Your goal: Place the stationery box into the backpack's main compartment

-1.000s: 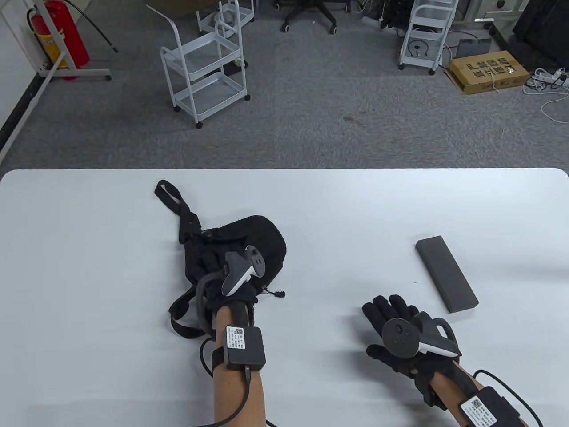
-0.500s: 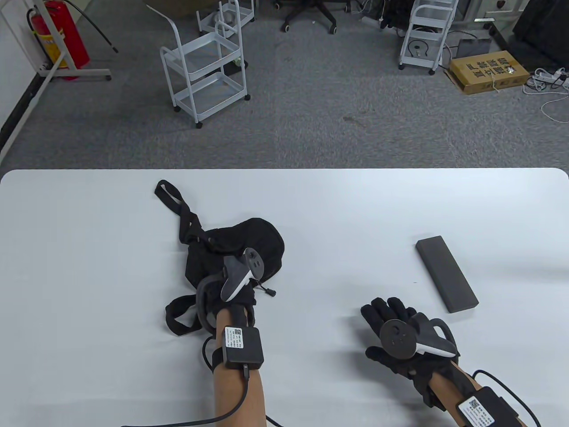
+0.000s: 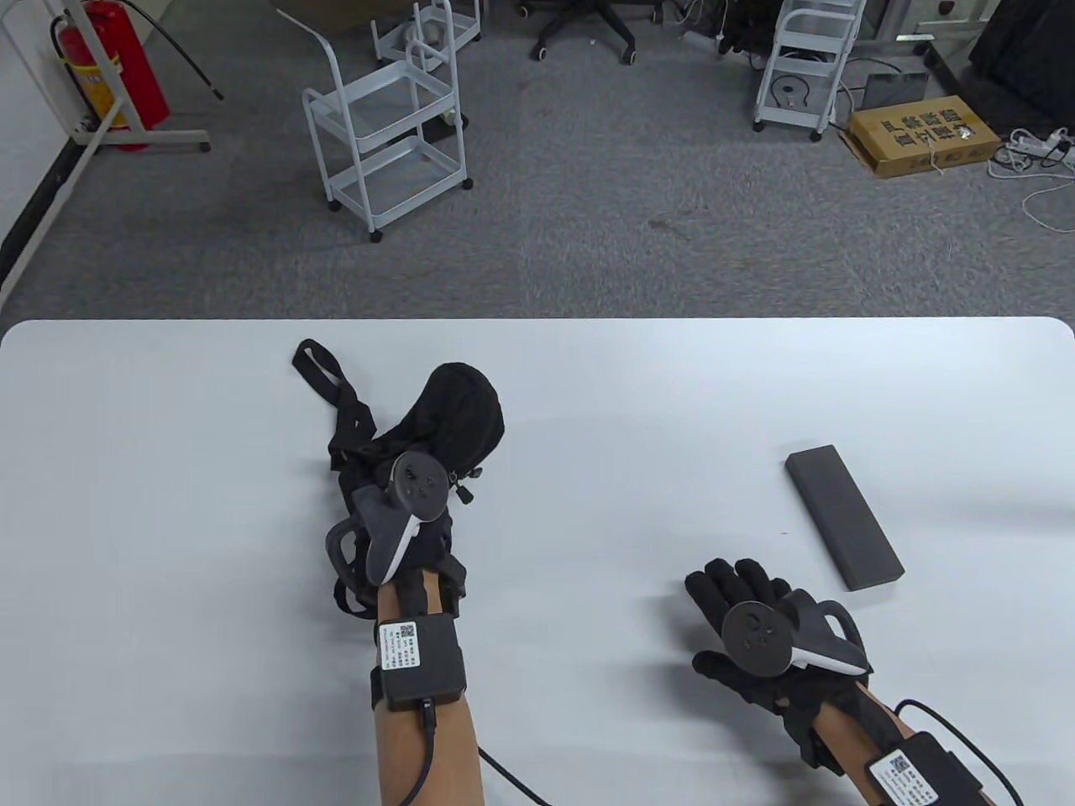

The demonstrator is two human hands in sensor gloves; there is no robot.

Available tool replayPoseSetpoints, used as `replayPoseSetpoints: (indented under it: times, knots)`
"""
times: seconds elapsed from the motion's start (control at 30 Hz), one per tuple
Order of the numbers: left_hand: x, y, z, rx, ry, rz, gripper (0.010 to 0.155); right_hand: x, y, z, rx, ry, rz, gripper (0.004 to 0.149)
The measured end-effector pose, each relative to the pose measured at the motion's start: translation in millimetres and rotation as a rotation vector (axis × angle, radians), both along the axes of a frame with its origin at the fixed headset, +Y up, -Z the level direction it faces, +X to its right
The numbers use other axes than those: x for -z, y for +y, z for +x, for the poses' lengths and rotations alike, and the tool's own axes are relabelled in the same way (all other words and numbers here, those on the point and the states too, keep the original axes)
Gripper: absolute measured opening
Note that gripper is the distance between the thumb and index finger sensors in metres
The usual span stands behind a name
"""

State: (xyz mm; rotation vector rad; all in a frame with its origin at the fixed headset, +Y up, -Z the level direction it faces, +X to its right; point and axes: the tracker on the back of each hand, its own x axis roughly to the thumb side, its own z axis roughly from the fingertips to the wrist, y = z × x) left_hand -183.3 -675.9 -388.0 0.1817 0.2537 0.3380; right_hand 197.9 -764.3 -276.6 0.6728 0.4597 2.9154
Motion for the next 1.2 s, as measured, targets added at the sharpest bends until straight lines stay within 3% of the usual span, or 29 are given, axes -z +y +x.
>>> replayPoseSetpoints:
  times: [0.27,0.4,0.63,0.93,1.2]
  knots:
    - [-30,51,3,-0.212,-0.109,0.251,0.053,6,0,12,0.011,-0.059,0.003,0.090]
    - [-45,59,16,-0.286,-0.201,0.348,0.053,6,0,13,0.017,-0.063,0.008,0.090]
    - [-66,44,48,-0.359,-0.342,0.402,0.053,3,0,9,0.008,-0.044,0.022,0.090]
    - [-73,-8,72,-0.394,-0.435,0.326,0.053,2,-3,5,-0.001,-0.030,0.028,0.090]
    - [-75,-8,71,-0.399,-0.440,0.333,0.054,2,14,3,0.054,-0.068,0.110,0.090]
